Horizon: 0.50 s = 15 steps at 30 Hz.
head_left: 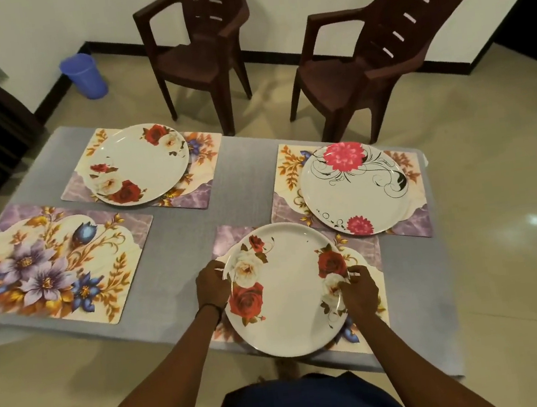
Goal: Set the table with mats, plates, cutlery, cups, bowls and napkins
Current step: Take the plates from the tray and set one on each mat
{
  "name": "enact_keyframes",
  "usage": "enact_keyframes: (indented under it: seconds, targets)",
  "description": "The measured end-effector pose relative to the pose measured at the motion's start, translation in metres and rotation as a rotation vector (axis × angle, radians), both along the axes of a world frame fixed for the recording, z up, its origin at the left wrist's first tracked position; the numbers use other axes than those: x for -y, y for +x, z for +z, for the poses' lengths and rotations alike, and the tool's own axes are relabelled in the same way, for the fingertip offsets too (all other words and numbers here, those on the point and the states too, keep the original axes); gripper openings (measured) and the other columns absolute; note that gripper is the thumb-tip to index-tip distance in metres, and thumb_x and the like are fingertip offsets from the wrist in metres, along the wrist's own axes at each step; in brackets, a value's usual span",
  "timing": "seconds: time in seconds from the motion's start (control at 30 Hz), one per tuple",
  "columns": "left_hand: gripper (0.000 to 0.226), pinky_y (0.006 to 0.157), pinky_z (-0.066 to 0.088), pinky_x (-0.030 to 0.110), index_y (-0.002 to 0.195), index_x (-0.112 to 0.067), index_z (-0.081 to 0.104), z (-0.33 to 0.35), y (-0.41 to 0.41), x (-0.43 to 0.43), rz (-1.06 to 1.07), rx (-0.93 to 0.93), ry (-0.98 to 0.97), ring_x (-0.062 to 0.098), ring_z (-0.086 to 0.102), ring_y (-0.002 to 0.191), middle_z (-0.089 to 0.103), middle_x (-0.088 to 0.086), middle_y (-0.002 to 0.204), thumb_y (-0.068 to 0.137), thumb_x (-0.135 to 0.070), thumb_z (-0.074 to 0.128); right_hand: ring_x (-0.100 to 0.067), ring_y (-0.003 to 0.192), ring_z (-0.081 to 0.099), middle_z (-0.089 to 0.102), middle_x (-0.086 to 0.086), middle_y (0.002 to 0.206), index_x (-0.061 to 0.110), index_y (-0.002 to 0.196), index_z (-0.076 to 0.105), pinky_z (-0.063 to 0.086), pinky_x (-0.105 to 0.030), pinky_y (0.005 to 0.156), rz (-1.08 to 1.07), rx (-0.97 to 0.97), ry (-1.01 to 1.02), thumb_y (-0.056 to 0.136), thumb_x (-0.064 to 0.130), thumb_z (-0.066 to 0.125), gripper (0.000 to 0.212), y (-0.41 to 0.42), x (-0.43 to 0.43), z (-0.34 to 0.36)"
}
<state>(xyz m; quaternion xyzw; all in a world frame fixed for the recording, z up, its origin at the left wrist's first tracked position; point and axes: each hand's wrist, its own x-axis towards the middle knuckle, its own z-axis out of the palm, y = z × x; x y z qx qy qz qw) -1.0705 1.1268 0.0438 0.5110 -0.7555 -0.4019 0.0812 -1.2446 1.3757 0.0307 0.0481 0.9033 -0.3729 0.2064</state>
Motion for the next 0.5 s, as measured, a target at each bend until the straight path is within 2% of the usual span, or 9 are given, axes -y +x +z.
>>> enact_keyframes:
  seconds: [0.23,0.43,0.5]
  targets:
    - [0.022,0.072,0.049,0.028,0.092,-0.006,0.073,0.0,-0.011,-0.009,-0.056,-0.015,0.028,0.032,0.067,0.088,0.074,0.014,0.094,0.074,0.006,0.069,-0.03,0.104,0.064,0.068,-0.011,0.116,0.013,0.118,0.06,0.05,-0.04,0.09,0.026,0.019,0.0,0.089,0.011,0.065,0.03,-0.014,-0.013,-0.004]
    - [0.022,0.079,0.05,0.035,0.098,-0.004,0.072,0.005,-0.012,-0.009,-0.087,-0.021,0.029,0.034,0.066,0.092,0.073,0.016,0.099,0.077,0.002,0.071,-0.03,0.101,0.065,0.07,-0.01,0.111,0.009,0.115,0.064,0.047,-0.032,0.084,0.016,0.003,0.0,0.085,0.009,0.068,0.031,-0.016,-0.015,0.004]
    - [0.025,0.082,0.05,0.034,0.102,-0.004,0.072,0.005,-0.011,-0.006,-0.093,-0.007,0.046,0.034,0.066,0.095,0.073,0.017,0.101,0.077,0.002,0.071,-0.03,0.102,0.065,0.07,-0.011,0.111,0.009,0.114,0.066,0.048,-0.033,0.084,-0.002,0.006,0.0,0.084,0.008,0.067,0.03,-0.016,-0.014,0.006]
